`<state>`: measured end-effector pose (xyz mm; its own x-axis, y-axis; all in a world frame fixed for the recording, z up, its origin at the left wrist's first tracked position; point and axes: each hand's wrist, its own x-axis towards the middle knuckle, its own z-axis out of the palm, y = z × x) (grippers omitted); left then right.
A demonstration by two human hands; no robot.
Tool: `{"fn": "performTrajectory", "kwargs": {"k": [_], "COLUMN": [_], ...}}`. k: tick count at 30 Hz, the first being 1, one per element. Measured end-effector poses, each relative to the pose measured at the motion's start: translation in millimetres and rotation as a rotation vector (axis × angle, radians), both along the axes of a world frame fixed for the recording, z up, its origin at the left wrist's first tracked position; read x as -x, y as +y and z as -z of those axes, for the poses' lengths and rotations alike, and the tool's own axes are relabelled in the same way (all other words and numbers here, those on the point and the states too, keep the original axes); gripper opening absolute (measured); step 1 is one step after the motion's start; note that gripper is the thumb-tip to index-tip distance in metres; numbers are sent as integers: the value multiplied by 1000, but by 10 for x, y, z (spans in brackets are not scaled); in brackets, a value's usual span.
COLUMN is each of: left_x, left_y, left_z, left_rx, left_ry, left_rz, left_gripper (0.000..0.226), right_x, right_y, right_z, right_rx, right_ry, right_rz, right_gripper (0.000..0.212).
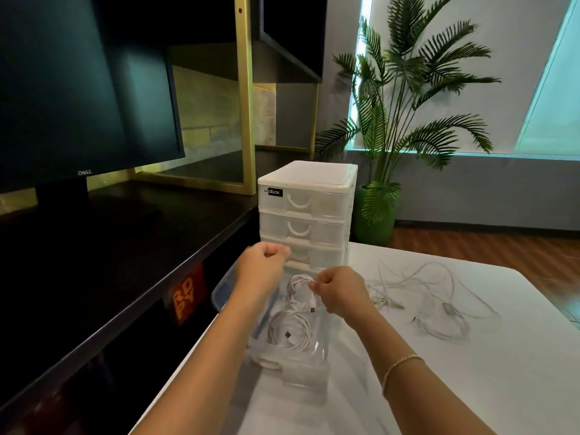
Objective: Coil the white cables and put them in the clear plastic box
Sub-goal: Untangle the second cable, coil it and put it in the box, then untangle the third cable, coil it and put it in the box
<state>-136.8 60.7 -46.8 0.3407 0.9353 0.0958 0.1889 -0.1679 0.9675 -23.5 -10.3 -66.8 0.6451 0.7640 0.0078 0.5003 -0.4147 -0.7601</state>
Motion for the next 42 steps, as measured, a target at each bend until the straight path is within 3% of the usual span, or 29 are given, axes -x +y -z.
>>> {"fn": "performTrajectory", "kwargs": {"k": [6,17,28,35,42], "left_x": [-54,-149,-316,-585,-817], "left_y": [18,32,-160,-573,-920], "left_z": [44,124,22,-77,-35], "left_rx": [-2,9,-42,-62,-35], "left_ry": [11,9,3,1,15], "left_rz": [10,39,80,169,237], "left_gripper": [12,12,13,6,13], "right_x": [21,88,22,-355,-844], "right_y": [112,125,-129,-678,-1372], "right_z": [3,107,-130,-136,147], "right_rx": [185,187,31,-38,63], "right_ry": [-256,-528,-382,-329,-232], "right_rz": [-117,-14,4,134,327], "right_gripper": [27,18,19,20,23]}}
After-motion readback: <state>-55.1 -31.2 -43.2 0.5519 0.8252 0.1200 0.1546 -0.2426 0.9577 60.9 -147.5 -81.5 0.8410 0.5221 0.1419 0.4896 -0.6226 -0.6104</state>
